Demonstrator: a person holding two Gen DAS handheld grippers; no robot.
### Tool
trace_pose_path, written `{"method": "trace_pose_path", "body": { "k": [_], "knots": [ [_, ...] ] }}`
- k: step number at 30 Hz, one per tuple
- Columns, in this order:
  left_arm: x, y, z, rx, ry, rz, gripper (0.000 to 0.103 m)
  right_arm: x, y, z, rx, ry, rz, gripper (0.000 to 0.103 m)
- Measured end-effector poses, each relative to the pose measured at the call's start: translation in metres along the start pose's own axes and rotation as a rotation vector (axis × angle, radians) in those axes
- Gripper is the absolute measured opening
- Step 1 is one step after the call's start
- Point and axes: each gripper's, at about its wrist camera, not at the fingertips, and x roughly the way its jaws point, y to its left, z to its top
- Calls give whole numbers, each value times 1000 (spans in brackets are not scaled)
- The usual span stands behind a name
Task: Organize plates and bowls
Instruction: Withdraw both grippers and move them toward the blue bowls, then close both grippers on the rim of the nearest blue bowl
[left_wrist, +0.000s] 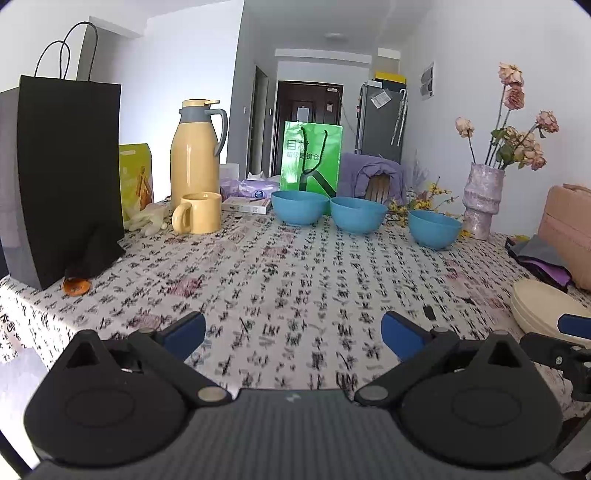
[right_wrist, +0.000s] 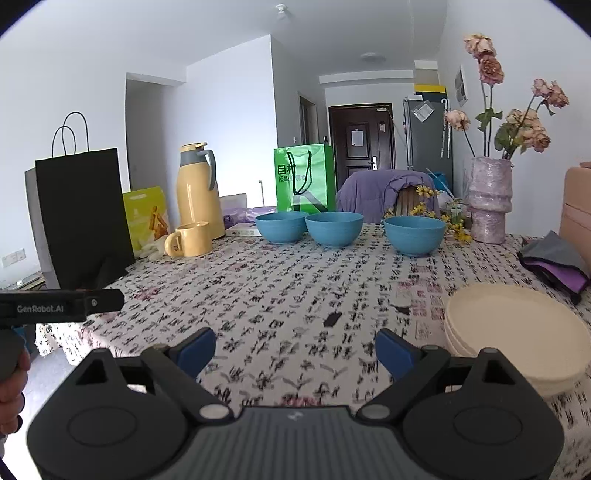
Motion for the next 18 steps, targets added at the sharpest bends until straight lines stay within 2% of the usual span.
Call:
{"method": "trace_pose_path", "body": {
  "k": [7,18],
  "knots": [
    [37,12,32,10,31,-6,103,42,1,30,-12,14,-2,93],
    [117,41,94,12,14,-25,103,130,2,94,69,4,19,92]
  ]
}}
